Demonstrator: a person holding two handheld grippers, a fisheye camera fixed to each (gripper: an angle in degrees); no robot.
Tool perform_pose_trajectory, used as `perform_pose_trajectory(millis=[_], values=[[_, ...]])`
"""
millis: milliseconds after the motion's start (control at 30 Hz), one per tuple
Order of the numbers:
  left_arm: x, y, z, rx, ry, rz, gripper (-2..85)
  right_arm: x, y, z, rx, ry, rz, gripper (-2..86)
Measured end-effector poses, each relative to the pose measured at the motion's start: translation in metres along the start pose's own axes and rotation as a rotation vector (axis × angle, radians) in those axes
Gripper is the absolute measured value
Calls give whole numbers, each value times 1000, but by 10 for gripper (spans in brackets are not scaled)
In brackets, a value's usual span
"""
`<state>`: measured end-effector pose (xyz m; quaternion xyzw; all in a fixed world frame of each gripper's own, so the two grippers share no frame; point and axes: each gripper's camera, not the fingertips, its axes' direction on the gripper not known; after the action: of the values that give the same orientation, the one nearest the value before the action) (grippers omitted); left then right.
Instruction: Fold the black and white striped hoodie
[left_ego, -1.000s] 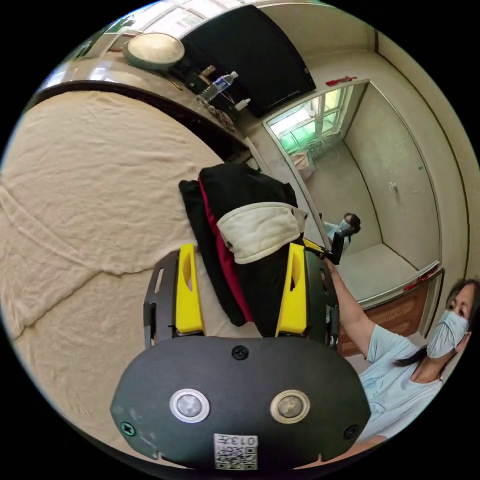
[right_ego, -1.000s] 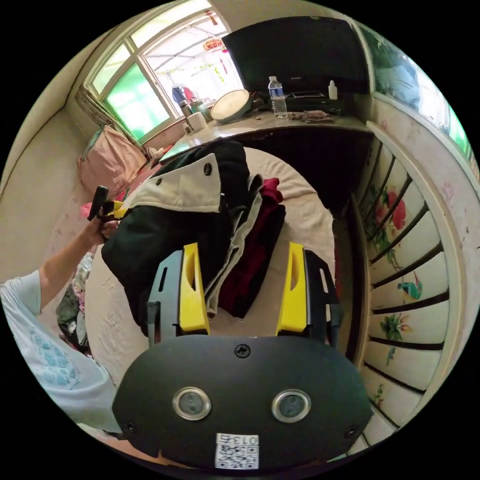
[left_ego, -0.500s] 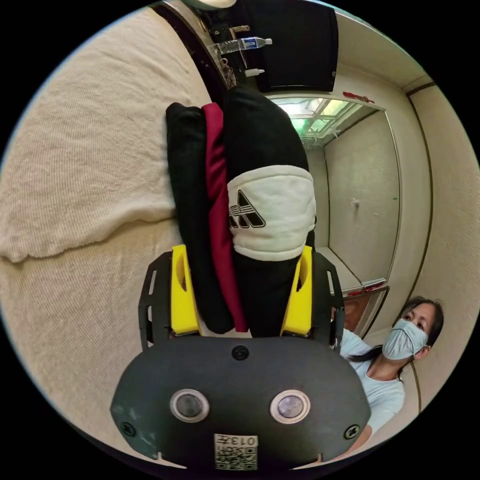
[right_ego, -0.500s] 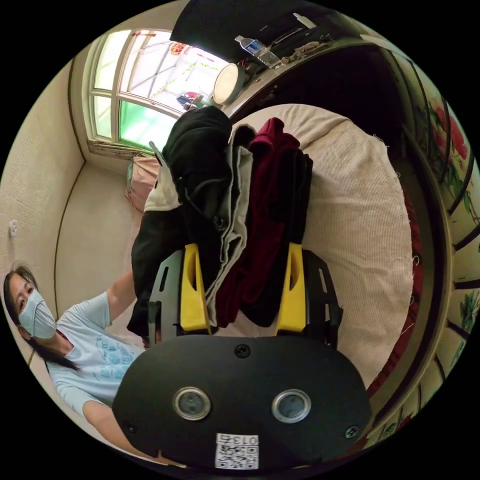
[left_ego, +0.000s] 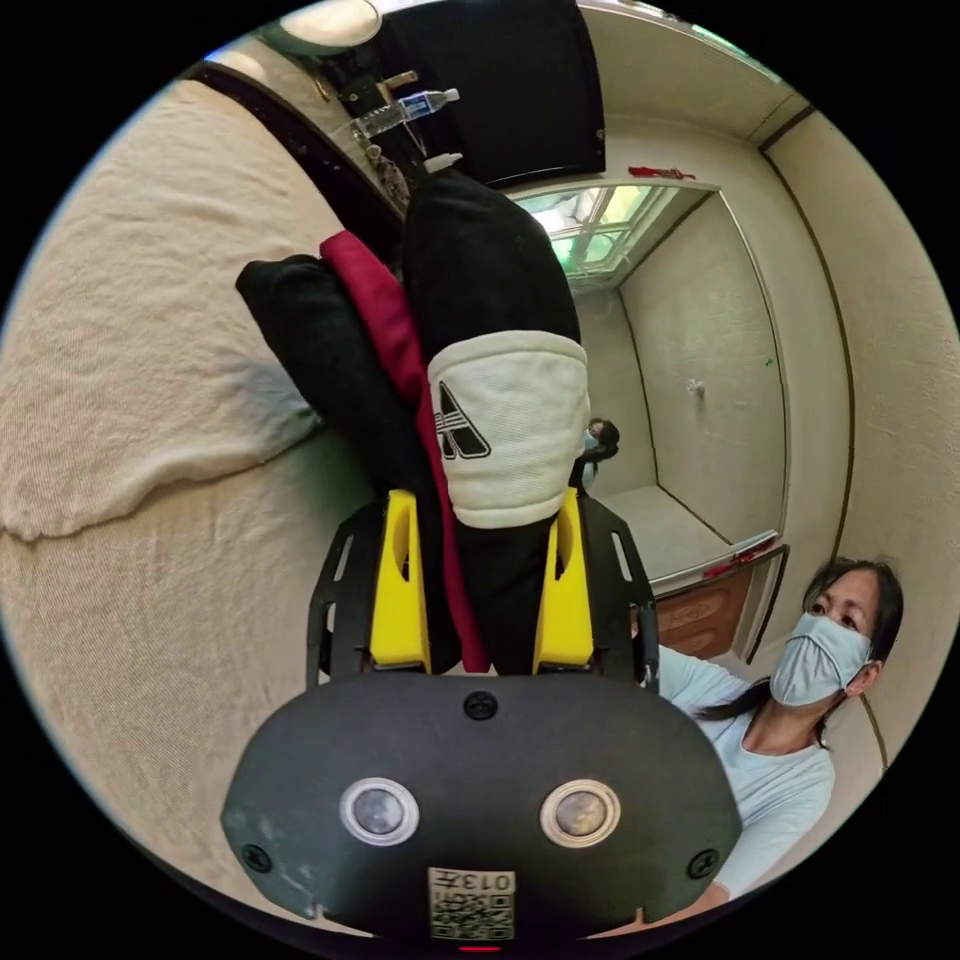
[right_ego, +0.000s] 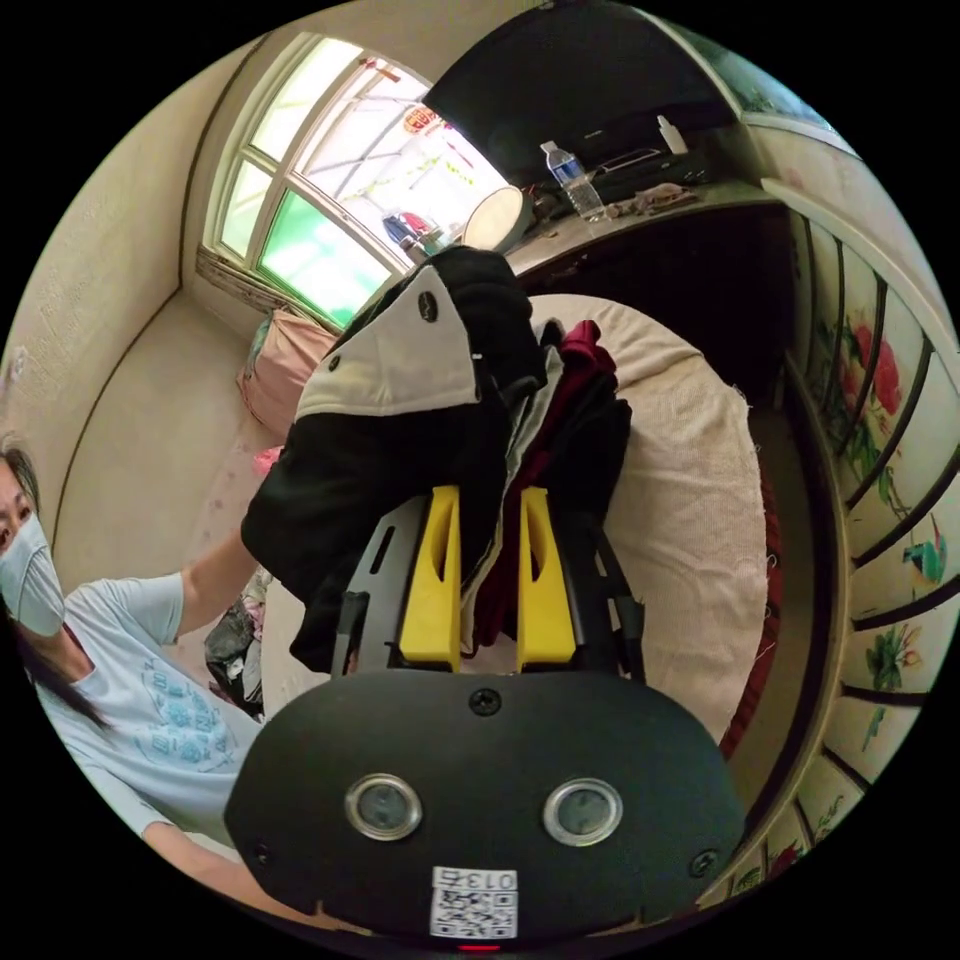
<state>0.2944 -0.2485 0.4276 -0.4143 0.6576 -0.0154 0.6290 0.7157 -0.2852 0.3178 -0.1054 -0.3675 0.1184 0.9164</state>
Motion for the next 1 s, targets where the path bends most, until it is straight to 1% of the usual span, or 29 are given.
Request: perform_pose_trajectory(millis=[167,233,333,433,500,633,733,767,900,1000], values=[[20,-15,-7,13,4,75,174,-7,-20,-17,20,9,-44,82],[23,-26,-11,-1,-15,88,175,-2,-33,-13,4,0,-2,87],[0,-42,-21,-22,-84,62,175,12,-38,16,-50,22,13,93],[-43,-42,-26,-34,-199,-14,174,32,-35,41,-77,32,62,111],[-63,-31,-31,-19,-154,-13,172,37,-35,41,-69,12,72,134],[-69,-25,-27,-28,-172,-11,173,21,-38,40,-111,246,-17,195],[-75,-24,-24,-39,-184,-17,174,32,-37,45,-128,274,44,223],[-78,-22,-23,-38,-185,-19,175,37,-35,47,-126,262,68,226],[-94,-14,-19,-24,-177,-22,175,88,-19,66,-130,-140,269,180],[-106,-9,-15,-11,-175,-26,175,98,-12,73,-97,-197,288,150]])
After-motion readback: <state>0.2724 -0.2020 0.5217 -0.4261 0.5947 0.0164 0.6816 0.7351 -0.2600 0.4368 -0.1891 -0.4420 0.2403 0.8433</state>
